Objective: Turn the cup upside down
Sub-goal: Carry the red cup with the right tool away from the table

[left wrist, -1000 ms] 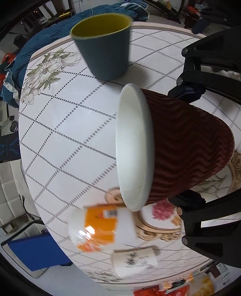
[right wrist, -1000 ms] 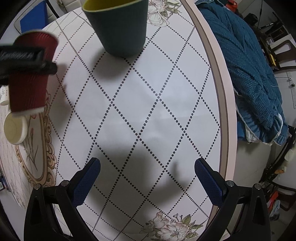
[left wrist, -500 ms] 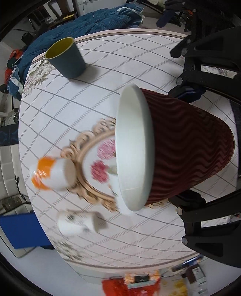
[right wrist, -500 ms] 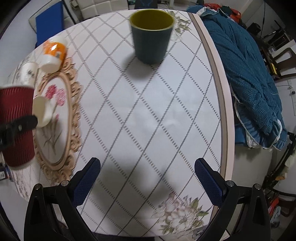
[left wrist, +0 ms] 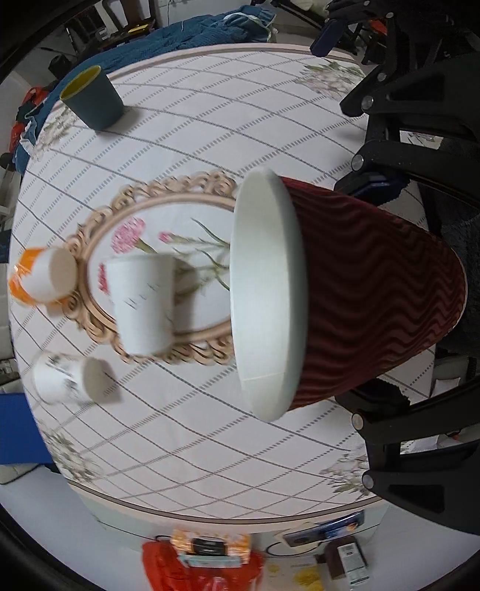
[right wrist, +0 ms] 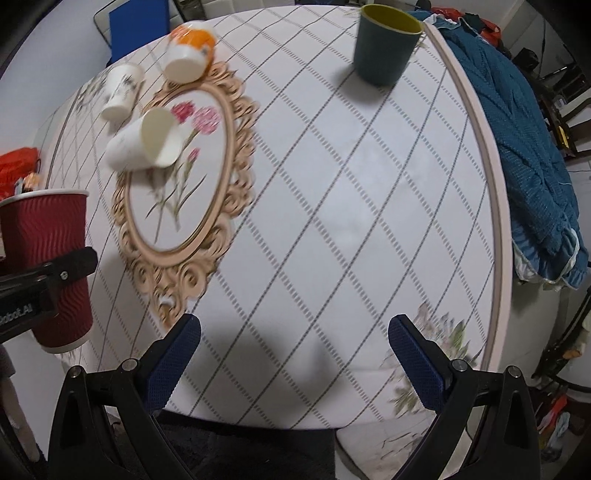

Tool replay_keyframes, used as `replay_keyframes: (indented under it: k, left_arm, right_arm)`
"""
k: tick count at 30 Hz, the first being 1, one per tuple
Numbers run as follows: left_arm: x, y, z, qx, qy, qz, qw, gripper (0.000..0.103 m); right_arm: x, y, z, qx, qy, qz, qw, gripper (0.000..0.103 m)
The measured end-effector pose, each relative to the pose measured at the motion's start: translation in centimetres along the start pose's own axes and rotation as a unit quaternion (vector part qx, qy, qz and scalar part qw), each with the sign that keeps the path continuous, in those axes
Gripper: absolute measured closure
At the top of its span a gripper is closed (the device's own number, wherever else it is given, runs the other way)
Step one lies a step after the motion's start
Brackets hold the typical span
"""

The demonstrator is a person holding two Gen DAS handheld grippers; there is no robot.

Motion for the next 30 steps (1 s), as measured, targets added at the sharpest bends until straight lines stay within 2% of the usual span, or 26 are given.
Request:
replay_keyframes:
  k: [12, 22, 30]
  left_arm:
    - [-3.7, 6.7, -1.7, -0.063, -0.014, 0.0, 0.9979, 0.029]
    - [-4.1, 9.2, -1.6, -0.075, -0.015, 0.004, 0.997, 0.029]
    - [-4.3, 10.7, -1.7, -0.087, -0.019, 0.005, 0.996, 0.029]
  right_arm:
    - [-4.2, 2.3, -3.6, -0.023, -0.002, 0.0, 1.0, 0.0]
    - [-4.7, 3.8, -3.3, -0.039, 0.002, -0.008, 0.999, 0.0]
    - [-4.1, 5.3, -2.3, -0.043, 0.008, -0.031, 0.999, 0.0]
Point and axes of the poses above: each gripper's, at about its wrist camera, not at the fingertips, and y roughly the way its jaws point, x to its right, z to its top, the point moved 2 cm from there along y, roughly the way its jaws point, and after that the axes turned 8 degrees about -x, right-handed, at the moved point
